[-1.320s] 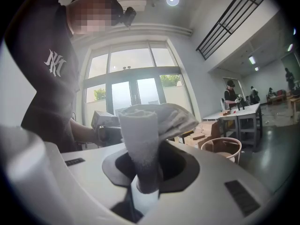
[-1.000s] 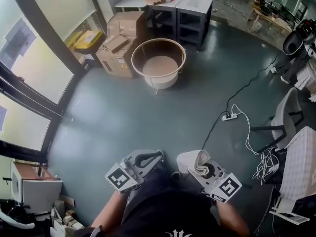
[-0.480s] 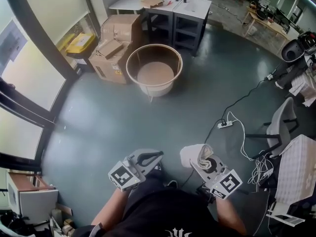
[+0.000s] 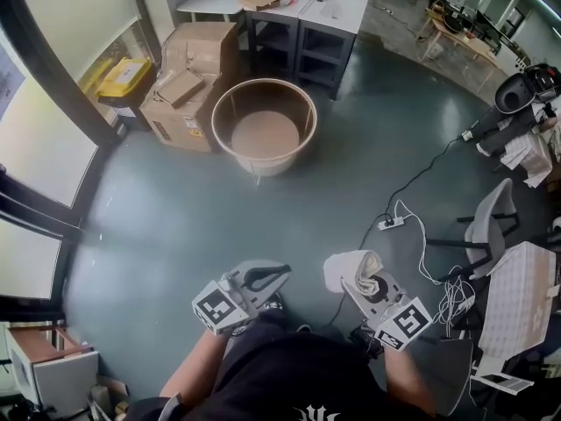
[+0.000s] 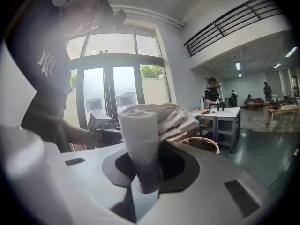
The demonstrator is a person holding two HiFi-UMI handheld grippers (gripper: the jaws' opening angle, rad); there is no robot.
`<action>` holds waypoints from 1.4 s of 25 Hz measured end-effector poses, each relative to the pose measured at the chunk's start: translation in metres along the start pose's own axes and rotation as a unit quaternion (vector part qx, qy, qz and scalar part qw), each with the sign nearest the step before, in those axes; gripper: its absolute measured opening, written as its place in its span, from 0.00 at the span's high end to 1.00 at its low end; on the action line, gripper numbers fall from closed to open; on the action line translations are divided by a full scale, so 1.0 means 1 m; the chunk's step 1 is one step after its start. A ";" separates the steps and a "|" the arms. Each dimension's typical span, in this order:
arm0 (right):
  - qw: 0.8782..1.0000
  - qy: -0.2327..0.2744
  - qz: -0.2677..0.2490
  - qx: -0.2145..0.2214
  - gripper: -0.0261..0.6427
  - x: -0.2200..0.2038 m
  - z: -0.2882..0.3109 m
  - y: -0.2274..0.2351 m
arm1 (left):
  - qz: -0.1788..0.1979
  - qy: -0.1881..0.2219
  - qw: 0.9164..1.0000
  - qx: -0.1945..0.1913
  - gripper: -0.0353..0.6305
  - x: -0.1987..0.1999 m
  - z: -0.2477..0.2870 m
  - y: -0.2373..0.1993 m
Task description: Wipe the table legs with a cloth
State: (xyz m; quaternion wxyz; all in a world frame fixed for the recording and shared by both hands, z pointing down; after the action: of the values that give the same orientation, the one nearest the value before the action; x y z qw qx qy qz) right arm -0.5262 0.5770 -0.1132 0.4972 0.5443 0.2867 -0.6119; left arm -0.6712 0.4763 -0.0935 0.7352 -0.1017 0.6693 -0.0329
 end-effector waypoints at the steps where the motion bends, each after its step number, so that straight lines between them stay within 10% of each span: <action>1: 1.000 -0.002 0.000 -0.002 0.85 0.001 0.006 0.001 | 0.001 0.002 1.000 -0.003 0.94 -0.002 -0.001 -0.007; 19: 0.998 0.015 -0.004 -0.061 0.85 0.018 -0.007 0.074 | 0.020 0.010 1.000 -0.022 0.94 0.010 0.047 -0.047; 35: 0.999 0.047 -0.003 -0.006 0.85 0.031 -0.089 0.281 | 0.017 -0.011 1.000 0.002 0.94 0.029 0.271 -0.049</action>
State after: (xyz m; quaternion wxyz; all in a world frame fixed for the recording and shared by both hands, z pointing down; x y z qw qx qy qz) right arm -0.2313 0.5515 -0.1105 0.4844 0.5686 0.3146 -0.5857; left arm -0.3956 0.4519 -0.0895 0.7432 -0.0891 0.6628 -0.0209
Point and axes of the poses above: the fingertips, and each gripper's own axes: z forward along the fingers, y to its right, x out of its top, the point moved 4 cm from there along -z, backward along the fingers, and after that the axes turned 2 degrees about z, right-handed, at the moved point
